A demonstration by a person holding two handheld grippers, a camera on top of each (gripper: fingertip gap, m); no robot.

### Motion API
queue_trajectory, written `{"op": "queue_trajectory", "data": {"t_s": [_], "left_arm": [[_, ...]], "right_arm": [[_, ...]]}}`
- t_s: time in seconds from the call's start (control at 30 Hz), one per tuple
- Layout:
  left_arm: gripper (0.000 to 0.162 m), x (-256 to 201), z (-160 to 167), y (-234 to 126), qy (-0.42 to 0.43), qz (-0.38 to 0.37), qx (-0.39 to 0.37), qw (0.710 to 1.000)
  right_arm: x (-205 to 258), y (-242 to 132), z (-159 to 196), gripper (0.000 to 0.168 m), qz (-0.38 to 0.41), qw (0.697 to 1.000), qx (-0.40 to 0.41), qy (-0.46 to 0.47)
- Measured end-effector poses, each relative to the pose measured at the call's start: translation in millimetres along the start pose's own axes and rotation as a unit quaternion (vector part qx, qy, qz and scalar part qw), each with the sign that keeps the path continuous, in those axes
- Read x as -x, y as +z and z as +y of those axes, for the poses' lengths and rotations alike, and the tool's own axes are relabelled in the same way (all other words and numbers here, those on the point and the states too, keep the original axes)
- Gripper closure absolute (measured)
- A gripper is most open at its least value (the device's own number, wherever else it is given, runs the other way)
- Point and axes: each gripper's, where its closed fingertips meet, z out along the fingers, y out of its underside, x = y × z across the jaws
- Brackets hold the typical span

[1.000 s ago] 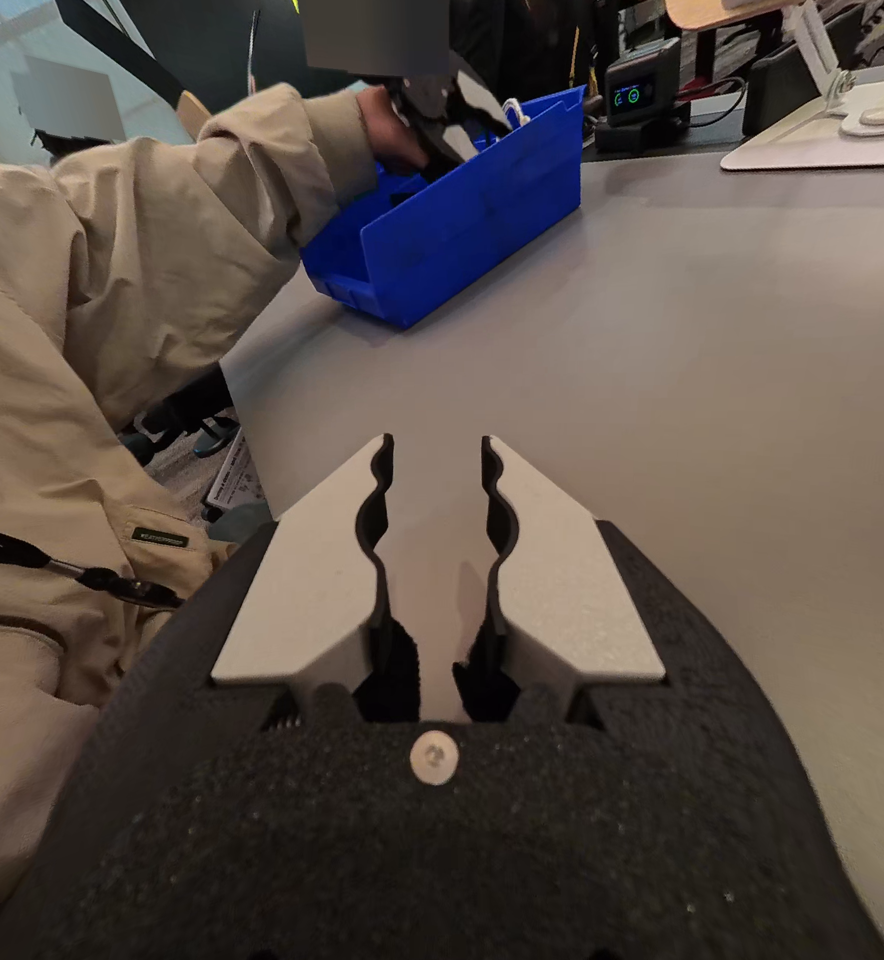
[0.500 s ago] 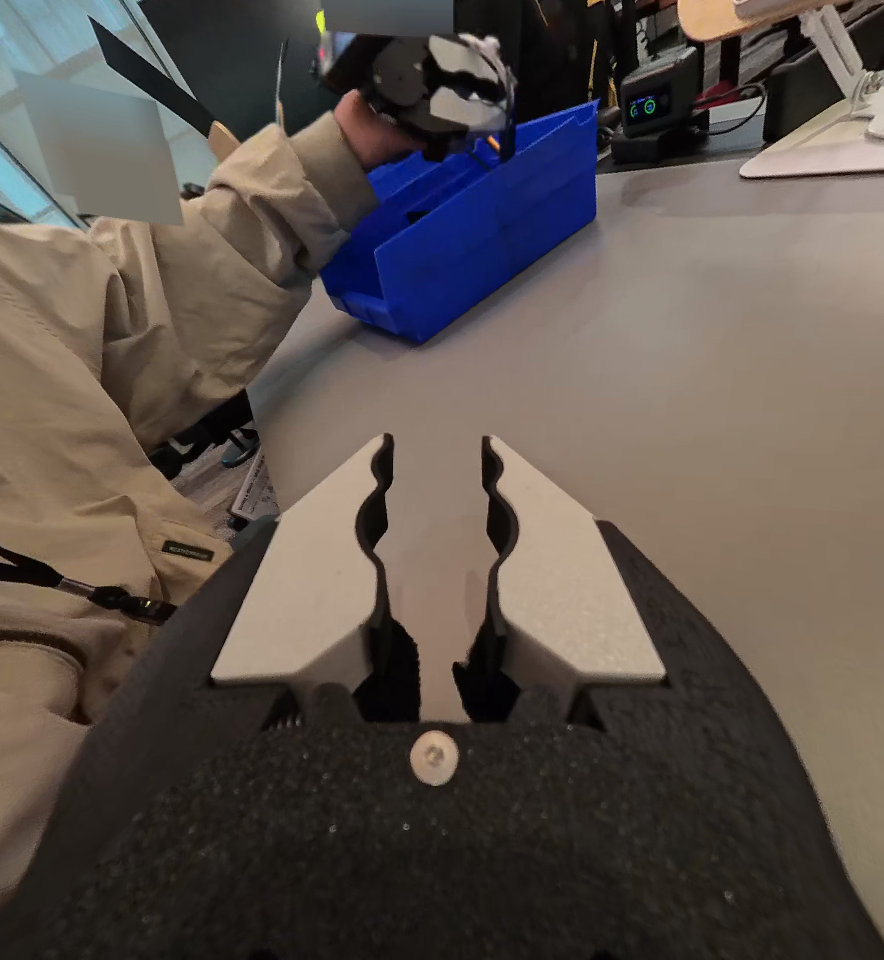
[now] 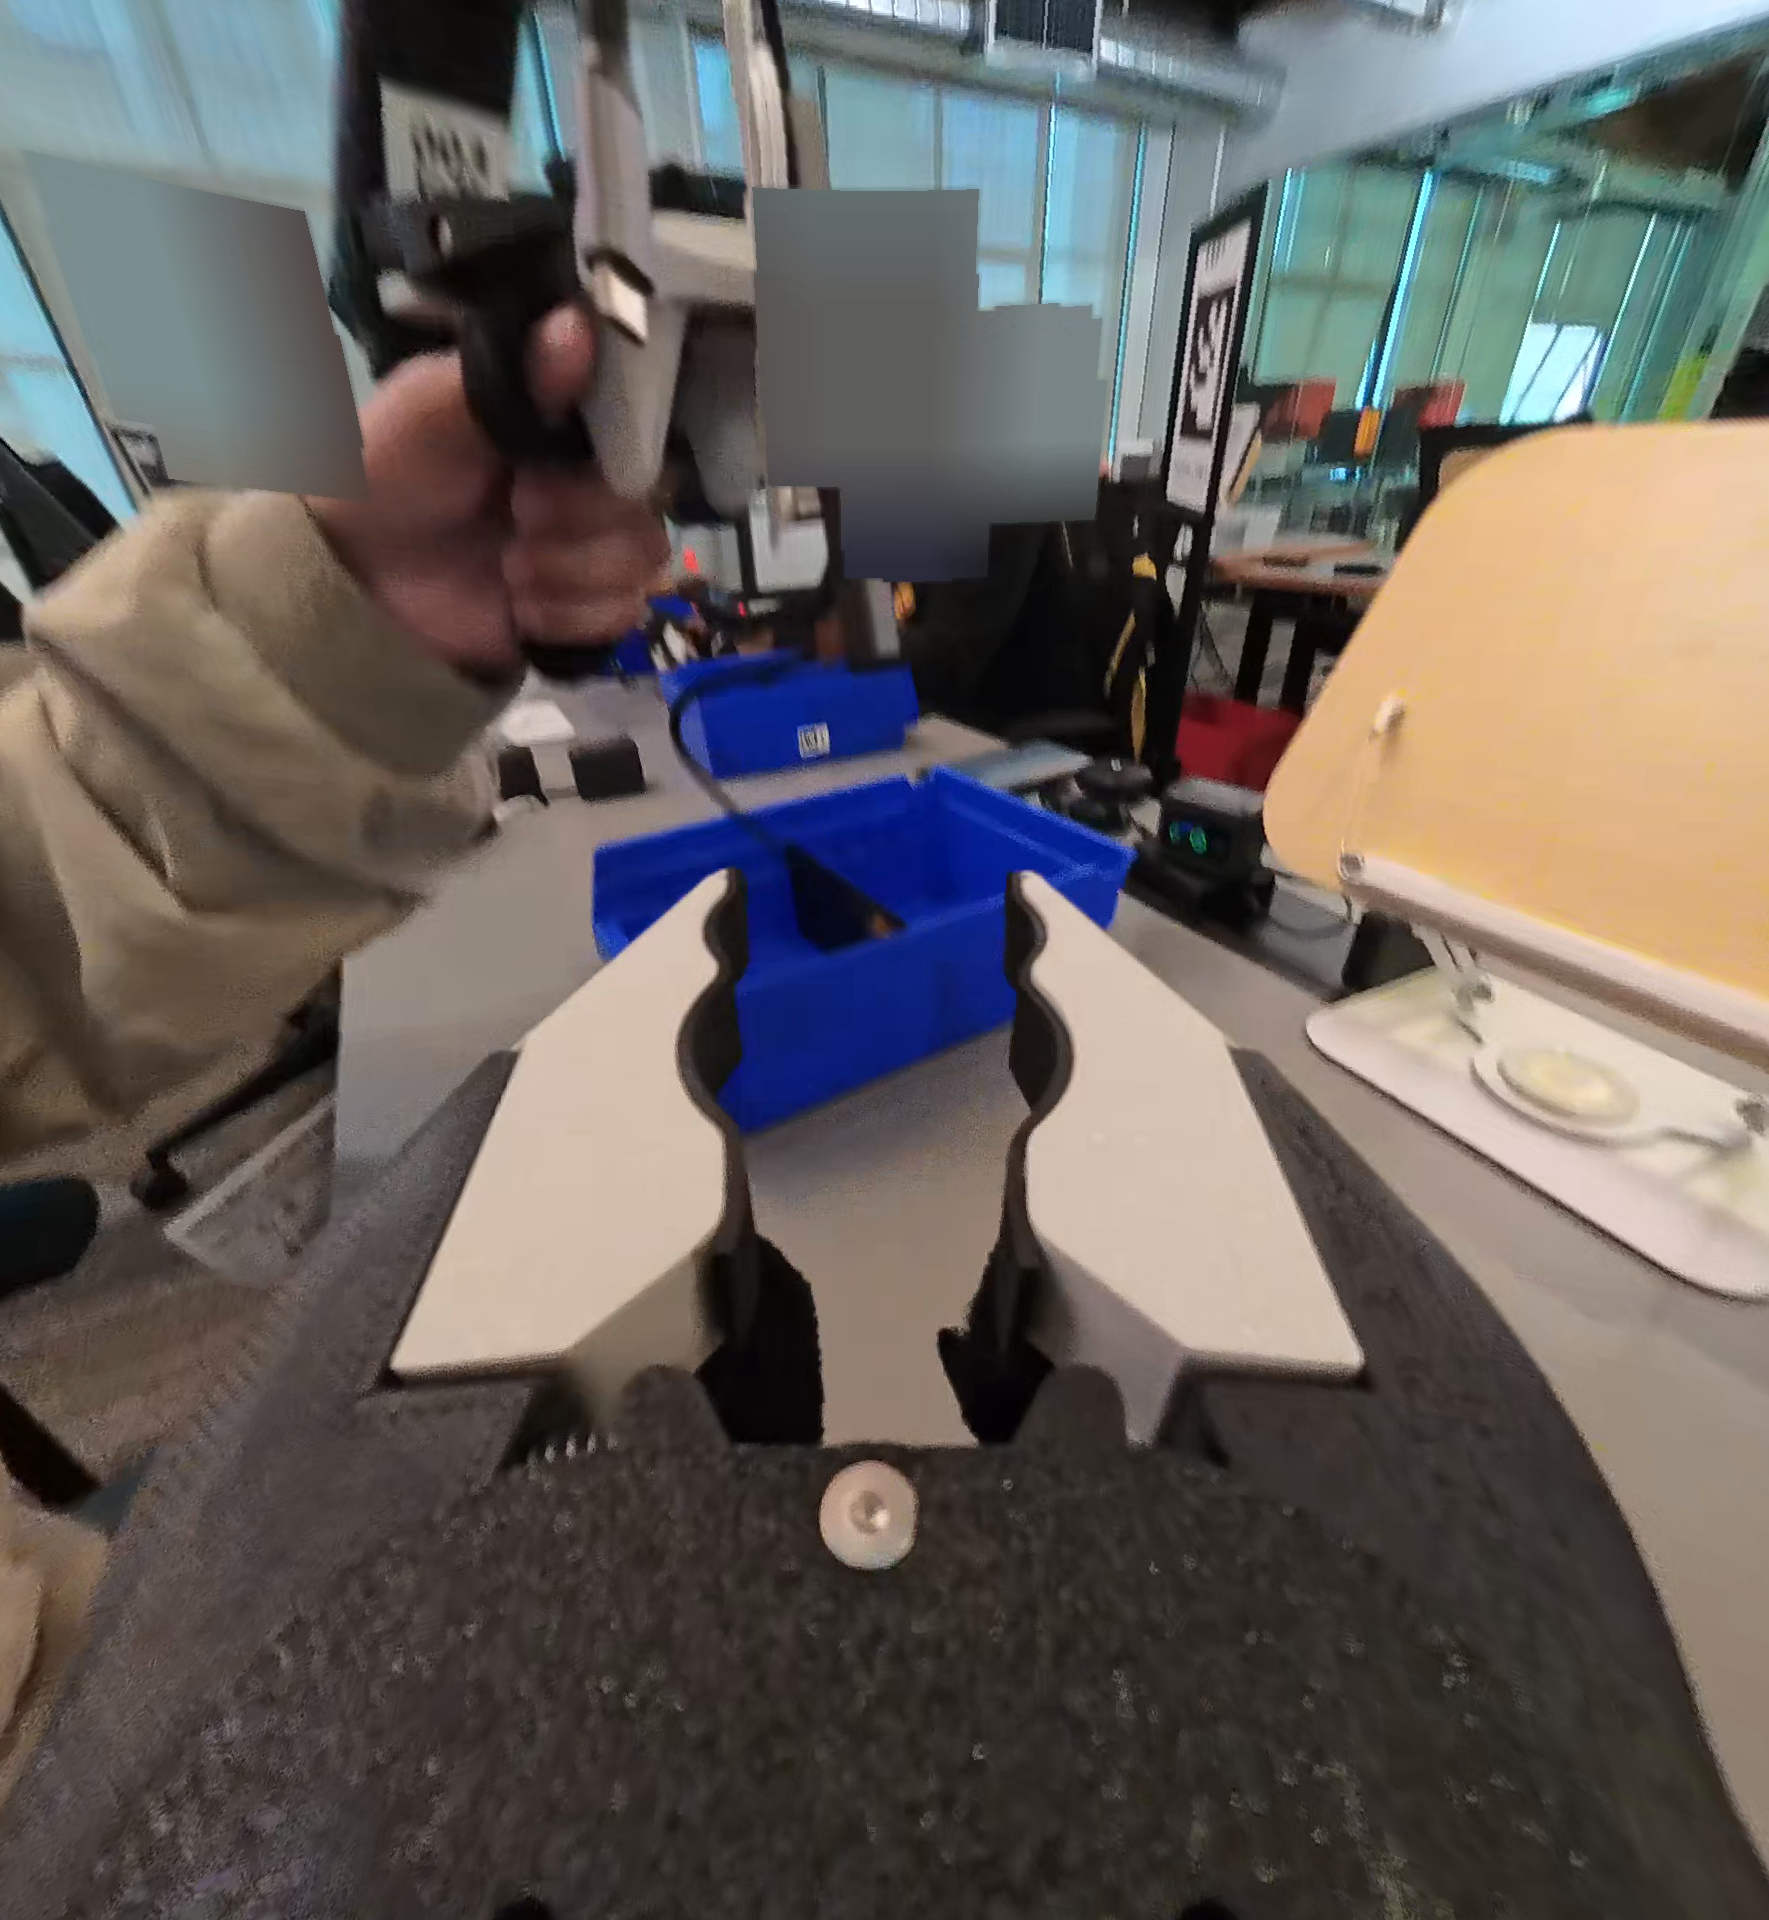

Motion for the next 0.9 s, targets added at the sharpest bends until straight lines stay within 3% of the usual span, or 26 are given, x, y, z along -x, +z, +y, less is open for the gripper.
{"op": "queue_trajectory", "data": {"t_s": [0.2, 0.43, 0.57, 0.63, 0.77, 0.9], "left_arm": [[0.148, -47, 11, 29, -0.201, 0.124, -0.093, 0.967], [0.148, -57, 34, 65, -0.329, 0.160, -0.124, 0.922], [0.147, -67, 26, 78, -0.254, 0.150, -0.096, 0.951], [0.133, -66, 29, 79, -0.193, 0.119, -0.079, 0.971], [0.120, -66, 62, 77, -0.051, 0.034, -0.019, 0.998], [0.120, -78, 106, 75, 0.047, -0.010, 0.036, 0.998]], "right_arm": [[16, 6, -25, 0.126, -0.054, 0.991, -0.089, 0.089], [1, -16, -26, 0.159, -0.050, 0.984, -0.121, 0.119], [-22, -38, -45, 0.160, -0.024, 0.981, -0.141, 0.133], [-43, -54, -54, 0.160, 0.011, 0.974, -0.163, 0.158], [-80, -83, -58, 0.160, 0.062, 0.949, -0.209, 0.229], [-92, -94, -56, 0.160, 0.039, 0.925, -0.228, 0.300]]}}
